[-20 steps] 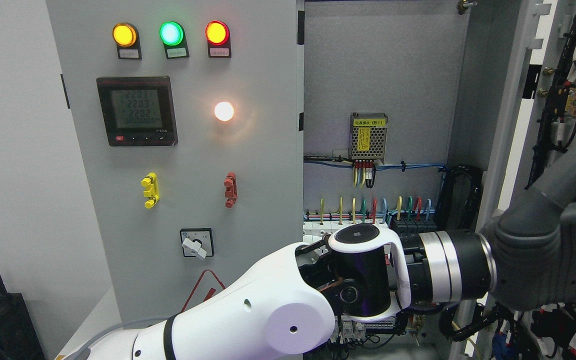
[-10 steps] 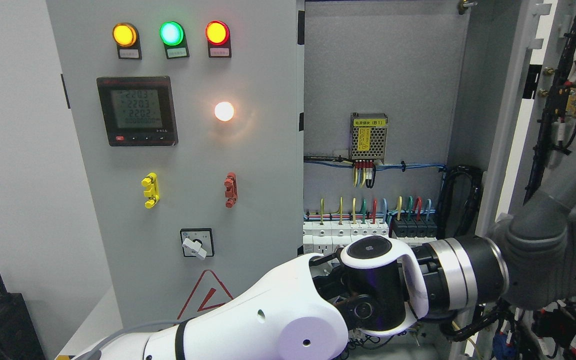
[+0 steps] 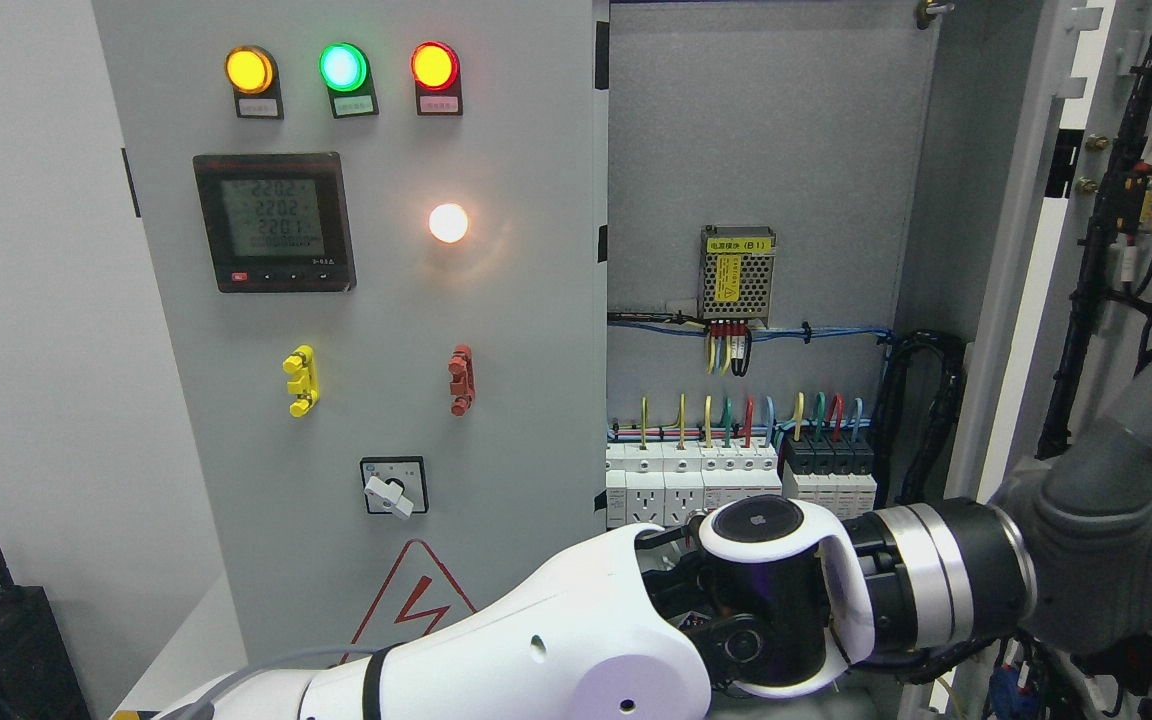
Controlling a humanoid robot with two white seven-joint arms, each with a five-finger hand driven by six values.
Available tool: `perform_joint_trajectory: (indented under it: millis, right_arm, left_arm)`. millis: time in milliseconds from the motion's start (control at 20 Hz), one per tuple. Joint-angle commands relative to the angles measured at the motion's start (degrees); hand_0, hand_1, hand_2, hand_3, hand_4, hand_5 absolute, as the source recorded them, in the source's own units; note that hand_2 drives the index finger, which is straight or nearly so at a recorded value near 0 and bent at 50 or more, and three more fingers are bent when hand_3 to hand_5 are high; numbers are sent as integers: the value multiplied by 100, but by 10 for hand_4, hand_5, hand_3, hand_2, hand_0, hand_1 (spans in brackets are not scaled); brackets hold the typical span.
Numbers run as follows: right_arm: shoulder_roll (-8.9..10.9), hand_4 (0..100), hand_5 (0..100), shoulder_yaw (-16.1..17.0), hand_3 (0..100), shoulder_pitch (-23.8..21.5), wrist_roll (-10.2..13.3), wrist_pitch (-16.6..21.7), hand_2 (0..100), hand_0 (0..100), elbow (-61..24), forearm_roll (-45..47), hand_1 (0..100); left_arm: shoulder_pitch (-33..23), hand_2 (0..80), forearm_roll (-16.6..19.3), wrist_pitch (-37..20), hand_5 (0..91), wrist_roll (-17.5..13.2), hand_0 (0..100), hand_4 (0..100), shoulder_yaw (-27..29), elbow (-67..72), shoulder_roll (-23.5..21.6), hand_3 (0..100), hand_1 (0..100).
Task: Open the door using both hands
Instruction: 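Hold the left hand against the opened door, pressing it wider, then withdraw the left hand down and away from the door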
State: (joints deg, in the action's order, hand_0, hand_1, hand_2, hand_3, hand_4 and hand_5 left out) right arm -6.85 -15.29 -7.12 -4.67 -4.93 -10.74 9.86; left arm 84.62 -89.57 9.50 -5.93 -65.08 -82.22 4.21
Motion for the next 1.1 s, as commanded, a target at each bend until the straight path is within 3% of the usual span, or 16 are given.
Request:
perform_joint_trajectory:
  millis: [0, 351, 701, 1052]
  right_arm:
    - [0, 0, 0, 0, 0, 0, 1, 0, 0, 0, 1, -1, 0]
    - [0, 0, 0, 0, 0, 0, -8, 0, 0, 0, 1, -1, 0]
    - [0, 0, 0, 0, 0, 0, -8, 0, 0, 0, -7, -1, 0]
    - [0, 0, 0, 0, 0, 0, 1, 0, 0, 0, 1, -1, 0]
  left_arm:
    - [11, 0, 10, 43, 0, -58, 0, 42, -49, -13, -34, 0, 0]
    - [-77, 0, -25, 69, 0, -303, 0, 43, 74, -136, -692, 0, 0]
    - [-499, 0, -52, 113, 0, -374, 0, 43, 92, -698, -1957, 0, 0]
    - [-1341, 0, 45, 368, 0, -470, 0, 43, 354, -1103, -3118, 0, 0]
